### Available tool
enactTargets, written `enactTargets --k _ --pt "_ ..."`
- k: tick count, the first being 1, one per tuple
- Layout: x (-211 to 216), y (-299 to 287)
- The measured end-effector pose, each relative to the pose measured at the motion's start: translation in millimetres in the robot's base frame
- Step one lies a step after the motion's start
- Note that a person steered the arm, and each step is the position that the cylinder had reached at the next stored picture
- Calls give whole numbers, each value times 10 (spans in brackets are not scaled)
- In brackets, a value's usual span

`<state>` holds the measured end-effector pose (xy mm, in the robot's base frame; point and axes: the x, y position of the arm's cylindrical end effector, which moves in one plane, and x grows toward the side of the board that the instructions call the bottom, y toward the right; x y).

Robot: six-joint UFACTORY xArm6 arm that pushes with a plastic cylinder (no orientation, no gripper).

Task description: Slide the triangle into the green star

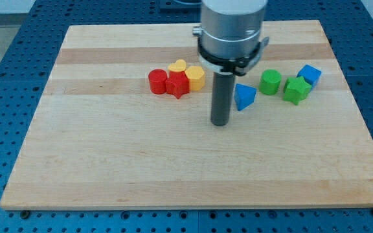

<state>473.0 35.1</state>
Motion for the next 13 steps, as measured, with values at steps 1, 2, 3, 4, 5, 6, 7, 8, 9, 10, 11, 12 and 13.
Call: enactTargets --k 1,2,3,4,5,6,7,8,9,10,11,12,13 --pt "-168 22" --pt "-384 168" --pt "-477 315" --pt "-477 427" --pt "-459 483" --pt "-440 564" --pt "-437 664" --pt "-437 806" --pt "-439 906" --pt "-439 993" --pt "-439 1053" --pt "-439 1006" --pt "-439 730"
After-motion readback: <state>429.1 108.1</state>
